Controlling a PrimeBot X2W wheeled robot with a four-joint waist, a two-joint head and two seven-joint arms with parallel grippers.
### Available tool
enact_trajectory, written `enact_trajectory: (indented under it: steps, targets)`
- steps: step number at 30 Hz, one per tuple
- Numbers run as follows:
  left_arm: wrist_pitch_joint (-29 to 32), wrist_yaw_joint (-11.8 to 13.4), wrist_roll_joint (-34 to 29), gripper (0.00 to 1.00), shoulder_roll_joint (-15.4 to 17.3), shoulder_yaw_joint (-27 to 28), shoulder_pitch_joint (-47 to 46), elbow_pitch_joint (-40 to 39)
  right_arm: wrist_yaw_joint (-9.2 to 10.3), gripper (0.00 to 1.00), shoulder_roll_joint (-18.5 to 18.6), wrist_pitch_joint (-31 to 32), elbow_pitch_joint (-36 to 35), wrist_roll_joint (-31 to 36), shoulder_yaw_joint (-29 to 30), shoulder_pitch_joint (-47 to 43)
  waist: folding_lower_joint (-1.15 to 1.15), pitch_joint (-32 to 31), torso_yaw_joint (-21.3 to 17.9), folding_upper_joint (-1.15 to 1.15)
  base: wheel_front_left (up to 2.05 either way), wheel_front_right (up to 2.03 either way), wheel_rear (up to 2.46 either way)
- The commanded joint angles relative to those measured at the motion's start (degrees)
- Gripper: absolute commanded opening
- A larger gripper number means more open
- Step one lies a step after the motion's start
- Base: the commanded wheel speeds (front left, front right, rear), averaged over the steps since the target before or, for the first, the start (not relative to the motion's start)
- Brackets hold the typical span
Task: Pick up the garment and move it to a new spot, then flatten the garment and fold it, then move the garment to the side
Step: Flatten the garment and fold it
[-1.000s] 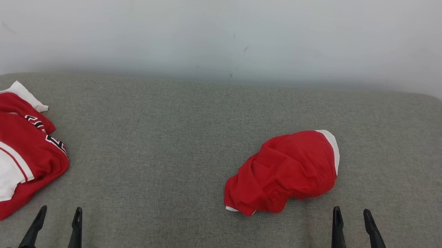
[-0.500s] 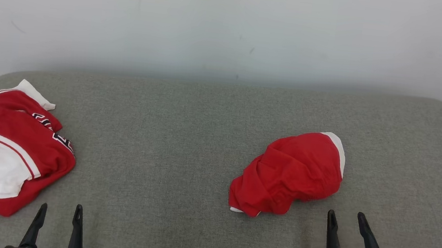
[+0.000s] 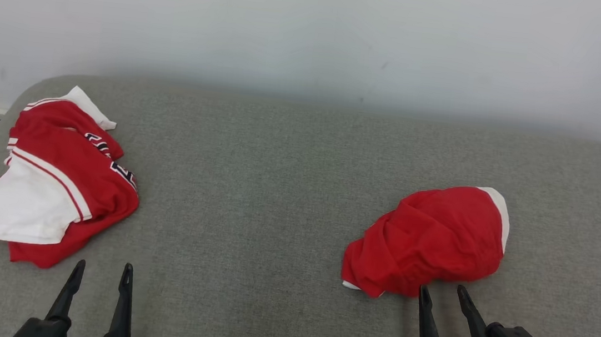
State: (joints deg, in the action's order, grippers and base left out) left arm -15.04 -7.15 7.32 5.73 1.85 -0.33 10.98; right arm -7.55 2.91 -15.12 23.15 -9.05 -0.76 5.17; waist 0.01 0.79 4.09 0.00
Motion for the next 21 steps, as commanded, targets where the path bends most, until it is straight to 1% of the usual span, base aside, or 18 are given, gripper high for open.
enact_trajectory:
  steps: [1, 9, 16, 17, 18, 19, 21]
  targets:
    - [-0.22, -0.34, -0.15, 1.0, -0.05, -0.31, -0.77, 0.26, 0.12, 1.0, -0.07, -0.05, 1.52, 0.88, 0.34, 0.9, -0.01, 1.07, 1.78, 0.0, 0.0, 0.0, 0.0]
    - [-0.22, -0.3, 0.21, 1.0, 0.56, -1.47, -2.45, 0.98, 0.12, 1.0, 0.04, -0.05, 11.07, 1.0, 2.31, 4.95, -0.01, 2.14, 4.86, 0.0, 0.0, 0.0, 0.0]
    - [-0.22, -0.34, 0.25, 1.0, 0.89, -2.41, -3.56, 1.12, 0.12, 1.0, 0.15, -0.04, 17.45, 0.96, 3.89, 8.5, -0.01, 3.79, 6.8, 0.0, 0.0, 0.0, 0.0]
    - [-0.22, -0.28, 0.29, 1.0, 0.98, -2.48, -3.63, 1.18, 0.12, 0.99, 0.12, -0.04, 18.55, 0.51, 3.91, 9.01, -0.01, 3.93, 6.93, 0.0, 0.0, 0.0, 0.0]
    - [-0.22, -0.29, 0.3, 1.0, 1.11, -2.53, -3.67, 1.32, 0.12, 0.09, 0.12, -0.03, 19.43, 0.14, 3.83, 9.43, -0.01, 4.03, 6.99, 0.0, 0.0, 0.0, 0.0]
    - [-0.22, -0.29, 0.32, 1.0, 1.16, -2.58, -3.8, 1.37, 0.12, 0.0, 0.12, -0.03, 20.17, -0.06, 3.91, 9.86, -0.01, 4.16, 7.01, 0.0, 0.0, 0.0, 0.0]
    - [-0.22, -0.3, 0.38, 1.0, 1.23, -2.47, -4.0, 1.35, 0.12, 0.0, 0.16, -0.03, 19.75, -0.2, 4.5, 10.46, -0.01, 4.45, 6.81, 0.0, 0.0, 0.0, 0.0]
